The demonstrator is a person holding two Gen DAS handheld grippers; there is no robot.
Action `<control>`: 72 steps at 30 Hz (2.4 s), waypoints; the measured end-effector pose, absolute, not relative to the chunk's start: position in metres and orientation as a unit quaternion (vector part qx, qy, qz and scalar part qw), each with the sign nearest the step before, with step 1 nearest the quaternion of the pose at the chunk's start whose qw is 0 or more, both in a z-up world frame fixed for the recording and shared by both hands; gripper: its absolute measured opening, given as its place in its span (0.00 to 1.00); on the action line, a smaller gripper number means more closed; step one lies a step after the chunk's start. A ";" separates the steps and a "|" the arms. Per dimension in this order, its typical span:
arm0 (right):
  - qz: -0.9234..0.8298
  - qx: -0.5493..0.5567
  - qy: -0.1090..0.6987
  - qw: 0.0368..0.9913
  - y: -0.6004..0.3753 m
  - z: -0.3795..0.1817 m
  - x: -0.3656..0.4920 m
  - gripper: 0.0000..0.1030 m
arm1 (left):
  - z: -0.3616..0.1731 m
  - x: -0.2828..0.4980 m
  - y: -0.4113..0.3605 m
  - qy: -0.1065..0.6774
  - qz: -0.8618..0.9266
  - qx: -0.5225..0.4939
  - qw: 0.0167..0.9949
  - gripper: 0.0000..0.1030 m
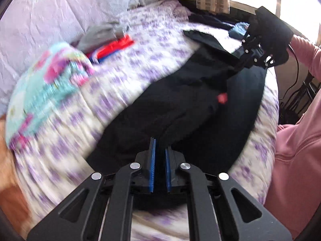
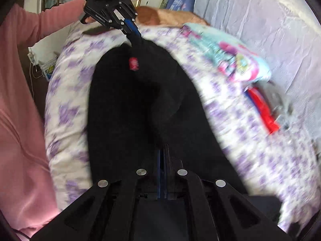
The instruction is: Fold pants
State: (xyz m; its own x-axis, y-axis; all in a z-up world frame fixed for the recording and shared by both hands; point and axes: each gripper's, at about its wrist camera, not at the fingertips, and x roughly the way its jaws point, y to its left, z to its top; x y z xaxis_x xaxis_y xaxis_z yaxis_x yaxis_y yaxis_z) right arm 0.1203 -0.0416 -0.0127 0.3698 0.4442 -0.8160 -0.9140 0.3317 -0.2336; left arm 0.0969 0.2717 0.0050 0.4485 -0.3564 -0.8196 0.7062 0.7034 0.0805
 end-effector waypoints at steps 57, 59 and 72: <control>0.384 -0.214 0.257 0.861 -0.067 -0.062 0.016 0.07 | -0.032 0.037 0.358 0.416 -0.079 -0.265 0.867 0.14; 0.385 -0.216 0.279 0.853 -0.065 -0.077 0.019 0.07 | -0.065 0.042 0.368 0.438 -0.062 -0.285 0.850 0.14; 0.248 0.008 0.298 0.922 -0.160 -0.022 0.060 0.79 | 0.020 -0.014 0.330 0.291 -0.015 -0.228 0.929 0.90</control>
State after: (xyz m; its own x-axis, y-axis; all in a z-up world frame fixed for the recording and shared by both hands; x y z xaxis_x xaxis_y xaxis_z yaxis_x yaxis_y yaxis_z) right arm 0.0603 -0.1599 -0.0218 0.6991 0.4621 -0.5457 -0.4525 0.8768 0.1628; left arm -0.0145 0.3303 0.0198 0.8307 -0.1605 -0.5330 -0.1048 0.8953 -0.4329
